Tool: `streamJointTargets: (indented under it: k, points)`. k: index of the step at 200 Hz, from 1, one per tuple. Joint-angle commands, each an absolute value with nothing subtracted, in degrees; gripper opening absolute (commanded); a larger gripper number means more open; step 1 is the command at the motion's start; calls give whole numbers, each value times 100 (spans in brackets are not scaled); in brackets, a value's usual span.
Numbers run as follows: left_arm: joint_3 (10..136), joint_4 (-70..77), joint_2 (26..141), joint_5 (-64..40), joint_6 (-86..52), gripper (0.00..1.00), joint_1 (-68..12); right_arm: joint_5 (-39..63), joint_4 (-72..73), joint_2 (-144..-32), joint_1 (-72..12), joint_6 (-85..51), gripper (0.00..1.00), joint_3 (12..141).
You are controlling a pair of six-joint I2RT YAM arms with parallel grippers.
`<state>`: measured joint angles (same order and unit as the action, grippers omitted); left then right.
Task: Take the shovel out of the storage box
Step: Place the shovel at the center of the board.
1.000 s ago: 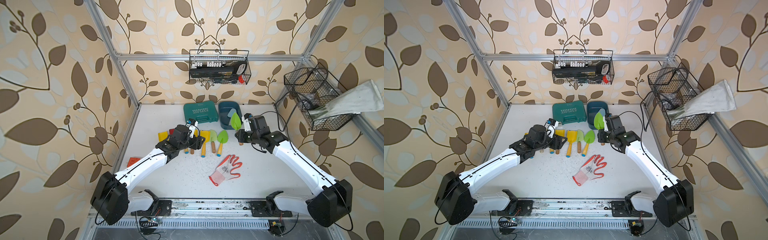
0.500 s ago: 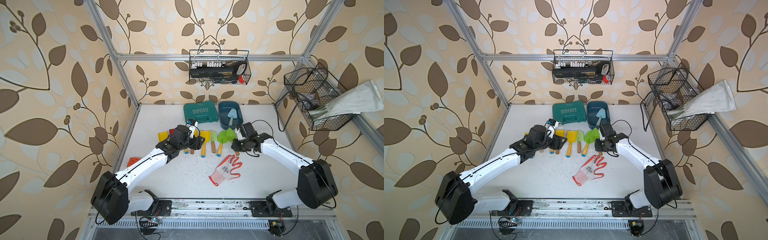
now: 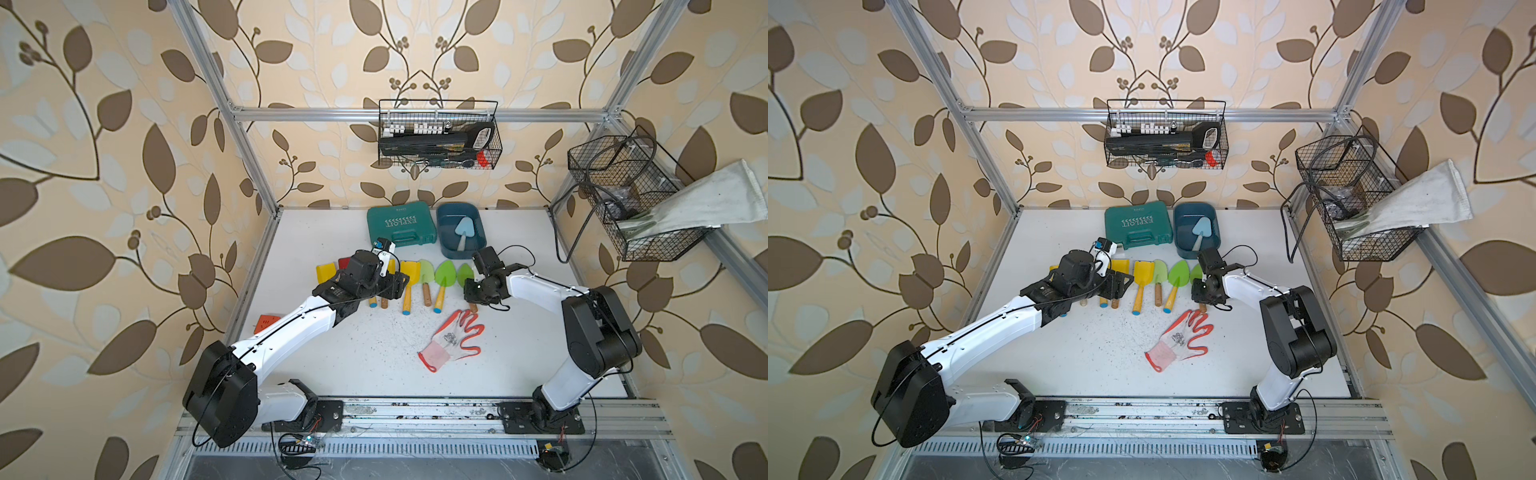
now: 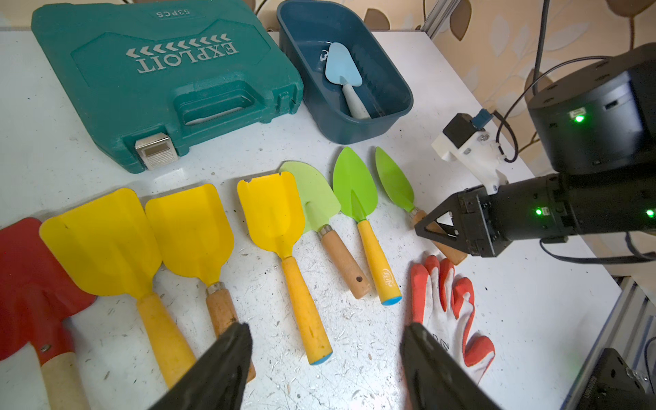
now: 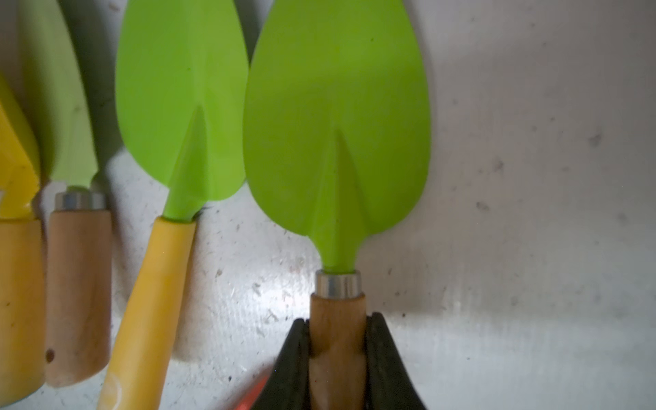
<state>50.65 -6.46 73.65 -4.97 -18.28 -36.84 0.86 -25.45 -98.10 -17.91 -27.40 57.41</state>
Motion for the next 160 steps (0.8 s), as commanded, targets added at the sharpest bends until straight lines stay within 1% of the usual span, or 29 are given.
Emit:
streamJointTargets:
  k: [1,23,40,58,94,129,147,160]
  points:
    - [5304,-751,7426,-527,-1797,72,-3718,-94,-2358,-10100,-1793,-2818,14,6050]
    - [5309,-773,7397,-514,-1792,72,-3718,-123,-2376,-10273,-1793,-2799,19,6117]
    - [5293,-765,7366,-514,-1788,72,-3723,-123,-2363,-10292,-1793,-2793,27,6111]
    - [5298,-765,7359,-519,-1793,72,-3718,-158,-2341,-10243,-1793,-2797,34,6080]
    - [5317,-783,7400,-543,-1804,72,-3720,-329,-2348,-9826,-1880,-2798,51,5978]
    - [5313,-809,7339,-501,-1783,72,-3718,-685,-2506,-8936,-2062,-2741,56,5889]
    - [5301,-809,7304,-501,-1783,72,-3718,-781,-2497,-8465,-2096,-2686,57,5934]
    - [5291,-800,7295,-504,-1793,72,-3722,-835,-2574,-8359,-2076,-2617,57,6130]
